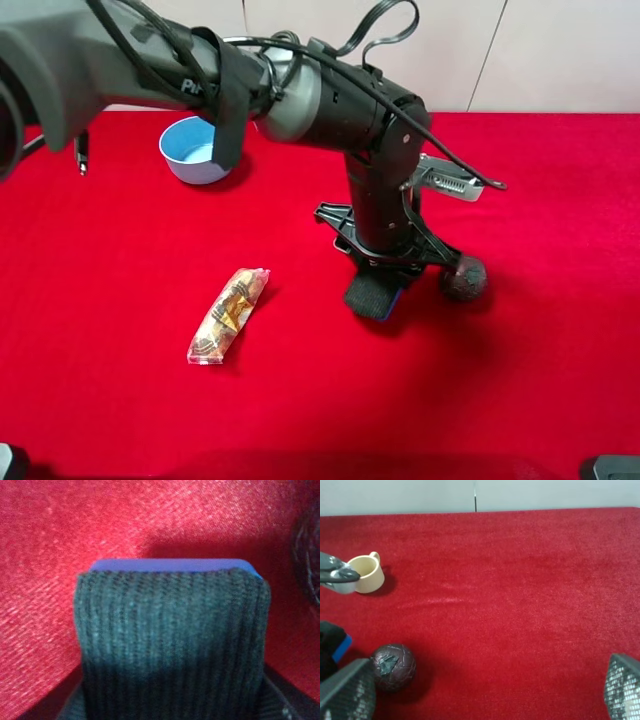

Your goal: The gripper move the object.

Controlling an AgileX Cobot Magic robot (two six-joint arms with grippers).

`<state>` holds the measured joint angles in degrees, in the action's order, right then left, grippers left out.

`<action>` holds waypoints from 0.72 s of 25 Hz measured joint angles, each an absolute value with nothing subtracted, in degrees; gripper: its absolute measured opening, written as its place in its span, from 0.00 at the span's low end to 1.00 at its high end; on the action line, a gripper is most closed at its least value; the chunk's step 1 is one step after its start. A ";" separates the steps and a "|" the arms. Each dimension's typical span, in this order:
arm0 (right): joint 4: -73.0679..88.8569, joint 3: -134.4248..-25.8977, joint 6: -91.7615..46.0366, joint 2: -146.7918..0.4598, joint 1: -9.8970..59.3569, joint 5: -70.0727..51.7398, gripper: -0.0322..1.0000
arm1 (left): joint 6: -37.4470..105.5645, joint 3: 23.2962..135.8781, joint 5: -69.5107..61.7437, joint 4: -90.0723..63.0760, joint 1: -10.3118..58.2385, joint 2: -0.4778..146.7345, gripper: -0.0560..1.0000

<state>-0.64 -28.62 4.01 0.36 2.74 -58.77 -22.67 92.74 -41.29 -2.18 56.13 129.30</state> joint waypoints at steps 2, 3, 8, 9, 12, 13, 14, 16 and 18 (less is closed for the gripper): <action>-0.57 -28.62 4.01 0.36 2.74 -58.77 0.70 | -22.72 92.74 -41.28 -2.30 56.13 129.54 0.58; -0.51 -28.62 4.01 0.36 2.74 -58.77 0.70 | -22.72 92.74 -41.28 -2.36 56.13 129.56 0.58; -0.41 -28.62 4.01 0.36 2.74 -58.77 0.70 | -22.85 92.74 -41.46 -2.30 56.13 129.61 0.58; -0.41 -28.62 4.01 0.36 2.74 -58.77 0.70 | -22.87 92.74 -41.52 -2.30 56.13 129.61 0.58; -0.41 -28.62 4.01 0.36 2.74 -58.77 0.70 | -22.91 92.74 -41.52 -1.88 56.13 129.61 0.58; -0.41 -28.62 4.01 0.36 2.74 -58.77 0.70 | -22.91 92.74 -41.52 -1.63 56.13 129.61 0.58; -0.41 -28.62 4.01 0.36 2.74 -58.77 0.70 | -22.91 92.74 -41.52 -1.63 56.13 129.61 0.58; -0.41 -28.62 4.01 0.36 2.74 -58.77 0.70 | -22.91 92.74 -41.52 -1.43 56.13 129.61 0.59; -0.41 -28.62 4.01 0.36 2.74 -58.77 0.70 | -22.91 92.74 -41.52 -1.38 56.13 129.61 0.63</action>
